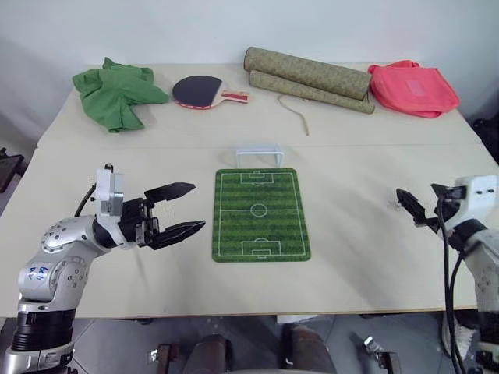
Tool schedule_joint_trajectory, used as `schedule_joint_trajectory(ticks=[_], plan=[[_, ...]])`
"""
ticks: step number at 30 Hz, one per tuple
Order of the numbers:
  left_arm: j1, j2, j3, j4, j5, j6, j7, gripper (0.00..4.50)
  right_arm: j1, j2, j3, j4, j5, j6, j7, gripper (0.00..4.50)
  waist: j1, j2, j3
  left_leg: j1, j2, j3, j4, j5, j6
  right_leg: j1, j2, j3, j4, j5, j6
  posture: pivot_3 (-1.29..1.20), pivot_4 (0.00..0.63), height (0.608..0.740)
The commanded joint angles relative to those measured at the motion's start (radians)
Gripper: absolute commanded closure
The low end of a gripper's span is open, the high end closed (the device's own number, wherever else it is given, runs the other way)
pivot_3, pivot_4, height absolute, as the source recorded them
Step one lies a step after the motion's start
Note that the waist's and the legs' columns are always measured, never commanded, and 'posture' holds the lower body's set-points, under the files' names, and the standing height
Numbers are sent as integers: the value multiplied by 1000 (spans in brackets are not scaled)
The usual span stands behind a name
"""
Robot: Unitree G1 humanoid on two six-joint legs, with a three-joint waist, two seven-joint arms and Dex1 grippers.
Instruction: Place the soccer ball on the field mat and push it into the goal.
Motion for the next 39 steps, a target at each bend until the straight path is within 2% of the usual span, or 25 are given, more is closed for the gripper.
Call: schedule_joint_trajectory(ticks=[1,5,8,17,24,27,30,35,39], plan=[[15,3,17,-50,-23,10,-7,0,-40,3,25,85,-50,-41,2,25,1,0,0,0,0,0,0,0,0,0,0,0,0,0,0,0,150,740],[26,-1,18,-64,-18,11,-5,0,-68,21,46,147,-80,-86,10,25,0,0,0,-1,0,0,-1,0,0,0,0,-1,0,0,0,0,150,740],[34,-1,24,-75,-19,13,1,0,-79,28,45,172,-80,-104,19,607,-1,0,0,-1,0,0,0,0,0,0,0,0,0,0,0,0,150,740],[56,3,43,-88,-25,18,15,0,-76,28,50,206,-80,-162,76,3678,-2,0,0,-1,0,0,0,0,0,0,0,0,-1,0,0,0,150,740],[82,7,56,-41,4,-26,-34,0,-128,12,64,170,-39,-223,242,3696,-3,0,0,0,0,0,0,0,0,0,0,0,-1,0,0,0,150,740],[131,27,49,0,31,-65,-113,0,-201,11,210,-35,63,-144,513,3696,-12,4,2,0,0,0,-1,0,0,0,0,0,-1,0,0,0,150,740],[171,53,19,17,67,-108,-201,0,-242,13,376,-132,38,-100,657,3696,-29,4,2,0,2,1,-1,0,-1,-1,2,0,-1,0,0,0,150,740],[185,11,-3,103,137,-245,-263,0,-296,115,628,-238,-22,-59,733,3696,-17,3,2,-1,3,-2,-1,0,-2,0,3,-1,-1,0,-1,0,150,740],[198,-9,-10,114,154,-290,-271,0,-323,194,725,-185,-109,-117,730,3696,-17,3,2,-2,2,-2,0,0,-2,-1,3,-2,-2,0,-1,0,150,740]])
